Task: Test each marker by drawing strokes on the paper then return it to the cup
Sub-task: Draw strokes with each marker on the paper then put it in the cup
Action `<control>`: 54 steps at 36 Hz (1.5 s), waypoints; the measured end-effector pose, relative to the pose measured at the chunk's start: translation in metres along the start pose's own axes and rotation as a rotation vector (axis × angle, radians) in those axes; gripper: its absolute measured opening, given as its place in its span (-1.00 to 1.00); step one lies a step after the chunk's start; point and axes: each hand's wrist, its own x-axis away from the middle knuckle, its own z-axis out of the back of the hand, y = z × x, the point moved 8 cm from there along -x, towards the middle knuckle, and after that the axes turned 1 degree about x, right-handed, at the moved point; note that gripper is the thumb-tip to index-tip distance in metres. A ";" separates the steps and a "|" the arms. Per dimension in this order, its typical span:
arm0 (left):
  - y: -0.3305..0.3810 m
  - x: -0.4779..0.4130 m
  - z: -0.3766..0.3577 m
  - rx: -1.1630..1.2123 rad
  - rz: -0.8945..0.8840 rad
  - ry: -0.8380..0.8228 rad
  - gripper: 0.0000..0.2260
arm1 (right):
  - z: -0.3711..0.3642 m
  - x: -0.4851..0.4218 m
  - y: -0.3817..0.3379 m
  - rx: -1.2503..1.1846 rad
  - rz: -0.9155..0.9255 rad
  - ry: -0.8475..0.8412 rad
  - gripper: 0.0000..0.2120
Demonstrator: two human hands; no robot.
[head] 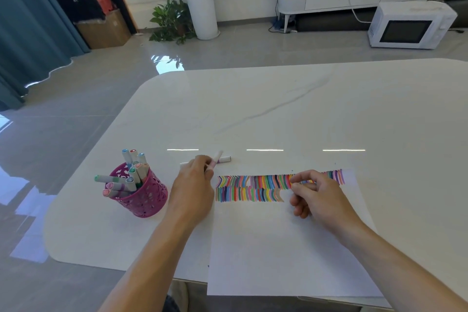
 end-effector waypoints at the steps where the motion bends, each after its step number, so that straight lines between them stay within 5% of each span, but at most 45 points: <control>1: 0.007 0.001 -0.001 0.042 -0.038 -0.008 -0.82 | 0.000 0.000 -0.001 0.000 0.003 0.000 -0.91; 8: 0.039 0.012 -0.013 0.199 -0.215 -0.083 -0.76 | -0.001 0.001 -0.002 0.013 0.017 -0.007 -0.91; 16: 0.065 0.021 -0.030 0.435 -0.193 -0.204 -0.47 | -0.005 0.005 -0.009 0.037 0.079 -0.076 -0.93; 27: 0.089 0.030 -0.056 0.795 -0.013 -0.251 -0.71 | -0.016 0.021 -0.024 0.058 0.183 -0.220 -0.86; 35: 0.094 0.034 -0.066 0.698 -0.051 -0.323 -0.88 | 0.007 0.019 -0.017 0.307 0.202 -0.100 -0.80; 43: 0.106 0.045 -0.075 0.148 -0.368 -0.428 -0.81 | 0.020 0.031 -0.033 0.778 0.381 0.049 -0.59; 54: 0.109 0.049 -0.066 0.002 -0.444 -0.364 -0.82 | 0.011 0.034 -0.031 0.797 0.414 0.048 -0.34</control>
